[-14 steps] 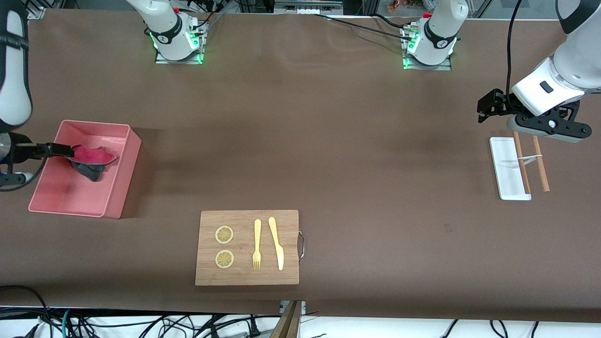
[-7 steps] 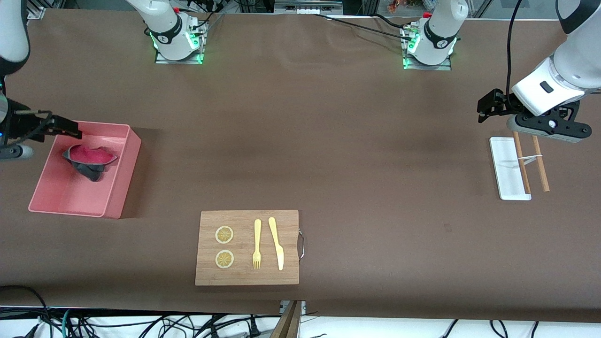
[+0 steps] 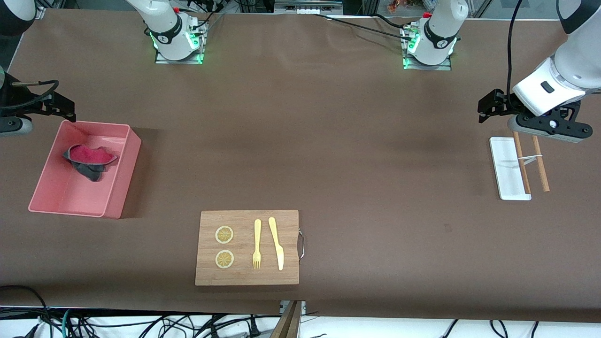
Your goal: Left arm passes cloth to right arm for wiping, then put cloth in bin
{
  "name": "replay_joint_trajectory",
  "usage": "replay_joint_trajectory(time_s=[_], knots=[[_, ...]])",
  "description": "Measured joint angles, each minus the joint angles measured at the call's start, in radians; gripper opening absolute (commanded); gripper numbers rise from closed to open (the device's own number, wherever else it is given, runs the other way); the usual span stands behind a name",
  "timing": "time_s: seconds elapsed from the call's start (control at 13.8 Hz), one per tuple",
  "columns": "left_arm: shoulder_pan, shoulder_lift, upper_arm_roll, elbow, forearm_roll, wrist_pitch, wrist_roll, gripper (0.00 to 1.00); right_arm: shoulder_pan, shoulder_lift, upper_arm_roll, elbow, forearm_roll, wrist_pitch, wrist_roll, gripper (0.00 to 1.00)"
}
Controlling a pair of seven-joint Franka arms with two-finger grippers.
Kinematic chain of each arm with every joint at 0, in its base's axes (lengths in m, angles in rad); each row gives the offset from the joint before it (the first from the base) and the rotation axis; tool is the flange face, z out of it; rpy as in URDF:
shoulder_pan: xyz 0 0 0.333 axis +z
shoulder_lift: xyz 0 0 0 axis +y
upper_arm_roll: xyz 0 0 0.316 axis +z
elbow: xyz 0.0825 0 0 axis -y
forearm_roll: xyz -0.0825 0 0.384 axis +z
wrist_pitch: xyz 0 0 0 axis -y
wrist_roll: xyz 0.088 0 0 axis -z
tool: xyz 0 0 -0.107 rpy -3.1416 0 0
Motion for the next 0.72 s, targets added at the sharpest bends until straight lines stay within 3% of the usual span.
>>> replay_joint_trajectory(time_s=[0.72], knots=[[0.001,0.001,0.001,0.0,0.0,0.0,0.0,1.0,-0.001,-0.024,0.003,0.02,0.026,-0.054,0.121,1.0]])
